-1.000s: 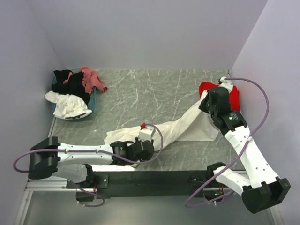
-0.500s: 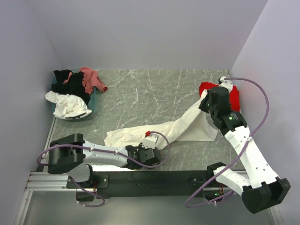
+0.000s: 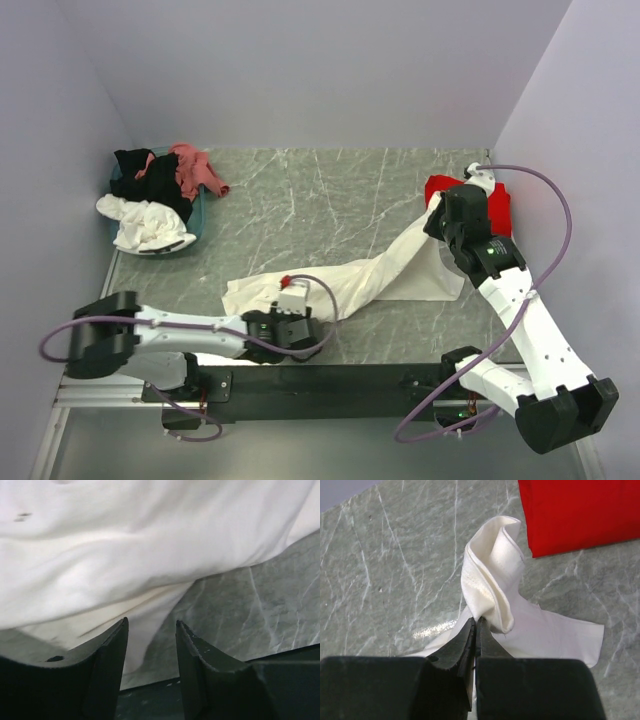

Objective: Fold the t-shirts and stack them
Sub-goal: Flatten the tshirt out

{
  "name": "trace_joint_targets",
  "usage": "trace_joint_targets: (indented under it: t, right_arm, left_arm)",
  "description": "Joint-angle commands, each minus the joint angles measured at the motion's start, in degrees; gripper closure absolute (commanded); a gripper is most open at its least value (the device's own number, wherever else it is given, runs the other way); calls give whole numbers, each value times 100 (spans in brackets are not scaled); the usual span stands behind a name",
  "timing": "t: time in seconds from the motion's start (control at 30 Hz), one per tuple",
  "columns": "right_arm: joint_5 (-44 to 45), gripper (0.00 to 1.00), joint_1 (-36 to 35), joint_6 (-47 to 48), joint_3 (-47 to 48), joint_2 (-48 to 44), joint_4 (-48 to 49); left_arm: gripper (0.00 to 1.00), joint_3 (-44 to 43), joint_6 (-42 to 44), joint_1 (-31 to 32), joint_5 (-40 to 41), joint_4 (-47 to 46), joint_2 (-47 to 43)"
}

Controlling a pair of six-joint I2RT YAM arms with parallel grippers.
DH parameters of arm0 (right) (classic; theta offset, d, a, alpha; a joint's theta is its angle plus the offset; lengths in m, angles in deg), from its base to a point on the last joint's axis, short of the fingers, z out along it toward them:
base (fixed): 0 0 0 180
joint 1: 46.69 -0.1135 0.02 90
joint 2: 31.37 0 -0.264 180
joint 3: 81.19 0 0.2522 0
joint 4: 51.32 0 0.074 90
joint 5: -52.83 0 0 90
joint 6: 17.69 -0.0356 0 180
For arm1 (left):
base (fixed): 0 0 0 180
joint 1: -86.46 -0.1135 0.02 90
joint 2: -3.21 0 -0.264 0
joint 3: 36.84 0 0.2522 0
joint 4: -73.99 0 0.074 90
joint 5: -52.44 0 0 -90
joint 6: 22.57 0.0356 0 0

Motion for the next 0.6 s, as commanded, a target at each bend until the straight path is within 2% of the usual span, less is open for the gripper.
trace_joint_targets:
  t: [0.0,0.1,0.23,0.4,0.57]
  right_arm:
    - [52,100,39,66,118,-30,228]
    - [26,100,30,74,127,-30,227]
    - [-1,100,30,66,109,-39,263]
    - [-19,100,30,66,83,5,254]
    - [-45,100,30,66,48,-12,289]
  left_arm:
    - [51,331,-833,21,580,777,-957]
    - [48,717,-1292,-145,592,1017,-1731]
    - [47,1376,-757,-961,-206,150,-2294]
    - [51,1439,-668,-1042,-420,7,-1962]
    - [50,1456,-729,-1060,-280,-37,-1768]
